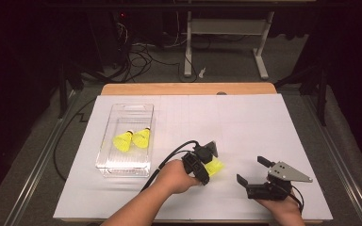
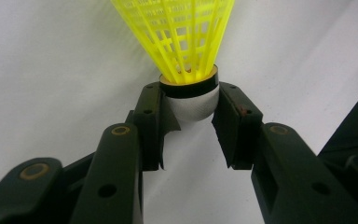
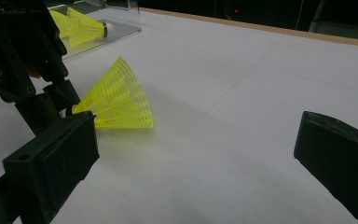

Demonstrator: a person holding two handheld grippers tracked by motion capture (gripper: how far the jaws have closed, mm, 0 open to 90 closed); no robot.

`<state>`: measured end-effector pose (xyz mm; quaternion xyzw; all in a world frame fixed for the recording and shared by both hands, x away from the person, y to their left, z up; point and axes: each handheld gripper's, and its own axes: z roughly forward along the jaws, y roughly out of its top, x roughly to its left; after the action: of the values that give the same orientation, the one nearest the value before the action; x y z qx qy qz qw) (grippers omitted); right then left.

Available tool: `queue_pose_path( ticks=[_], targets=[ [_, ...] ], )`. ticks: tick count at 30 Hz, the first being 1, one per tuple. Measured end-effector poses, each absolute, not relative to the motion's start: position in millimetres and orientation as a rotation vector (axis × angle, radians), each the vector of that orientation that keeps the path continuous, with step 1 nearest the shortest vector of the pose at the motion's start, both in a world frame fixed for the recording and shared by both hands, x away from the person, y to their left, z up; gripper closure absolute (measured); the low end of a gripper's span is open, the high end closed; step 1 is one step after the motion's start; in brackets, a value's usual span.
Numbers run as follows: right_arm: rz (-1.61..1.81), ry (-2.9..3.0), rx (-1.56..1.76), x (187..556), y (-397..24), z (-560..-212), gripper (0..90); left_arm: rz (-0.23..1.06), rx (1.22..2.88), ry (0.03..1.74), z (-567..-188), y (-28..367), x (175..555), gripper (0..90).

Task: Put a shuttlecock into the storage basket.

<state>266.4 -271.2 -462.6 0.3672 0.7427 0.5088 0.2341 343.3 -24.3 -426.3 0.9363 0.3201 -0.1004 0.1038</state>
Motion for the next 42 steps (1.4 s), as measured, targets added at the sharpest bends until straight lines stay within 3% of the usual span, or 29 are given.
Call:
queue_pose_path(
  ticks=[42],
  targets=[
    [1.392,2.046,1.006,266.0,-269.8,-463.1,0.3,-0.258,2.774,0.989,-419.5,27.6,348.8,64.7]
  ],
)
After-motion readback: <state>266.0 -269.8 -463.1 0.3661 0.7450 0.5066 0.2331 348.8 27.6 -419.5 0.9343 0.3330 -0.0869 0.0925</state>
